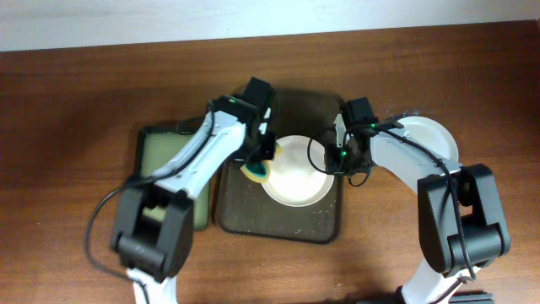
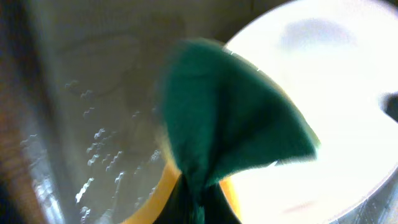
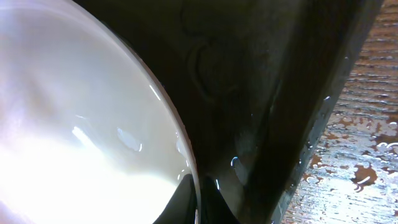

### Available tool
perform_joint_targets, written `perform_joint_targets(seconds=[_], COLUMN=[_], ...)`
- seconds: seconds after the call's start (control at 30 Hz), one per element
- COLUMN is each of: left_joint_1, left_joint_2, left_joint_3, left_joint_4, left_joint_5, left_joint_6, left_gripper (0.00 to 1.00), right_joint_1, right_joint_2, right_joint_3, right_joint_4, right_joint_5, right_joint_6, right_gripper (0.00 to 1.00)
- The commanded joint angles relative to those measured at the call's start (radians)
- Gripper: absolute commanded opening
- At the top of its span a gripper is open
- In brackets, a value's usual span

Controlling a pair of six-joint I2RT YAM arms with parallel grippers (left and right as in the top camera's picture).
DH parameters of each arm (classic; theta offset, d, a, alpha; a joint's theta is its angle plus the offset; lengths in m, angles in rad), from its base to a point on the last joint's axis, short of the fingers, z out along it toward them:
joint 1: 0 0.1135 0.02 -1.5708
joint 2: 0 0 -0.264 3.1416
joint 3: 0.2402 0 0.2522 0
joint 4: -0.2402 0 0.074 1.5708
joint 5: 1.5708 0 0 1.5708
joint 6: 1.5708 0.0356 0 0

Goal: Clean dirty plates on tray and stack at the side

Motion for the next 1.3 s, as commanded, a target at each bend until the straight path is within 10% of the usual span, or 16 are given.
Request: perform_joint_targets(seconds=[0.0,0.13,0.33,0.4,0.57,0.63,1.27], left_joint_1=[0.094,0.277,0.422,0.421,0.422,0.422,0.42], left_joint_2=[-0.281,-0.351,-0.352,-0.375,-0.599,-0.685,-0.744], left_joint_3=[0.039,-0.037,-0.409,-0.392,-0.362,-0.362,-0.363], left_joint_4=[-0.117,-0.243,0.047,0.035,0.019,0.029,0.034], left_joint_5=[-0.157,-0.241,-0.185,-0.168,-0.136,-0.132,-0.135], left_joint_6=[0.04,0.04,0.04,0.045,0.045,0.043,0.036], left_gripper=[0.0,0.0,0.09,0.41,0.67,1.0,0.99], right_joint_1=[0.006,0.006,0.146,0.241,0.524,0.618,0.779], right_joint_2=[0.01,0.001,-0.305,-0.33,-0.382,-0.426,-0.464], right_joint_3=[-0.006,0.008,0.064,0.064,0.074,0.08,0.08], right_joint_4=[-0.002,-0.001,-0.151,-0.172,-0.171,-0.171,-0.182], right_joint_5=[0.016,0.016,0.416,0.631,1.015,1.183,1.367], right_joint_6=[-0.009,-0.009,-0.009,-0.007,-0.001,-0.002,-0.061], right_gripper=[0.05,0.04,0.04,0.04,0.04,0.04,0.04])
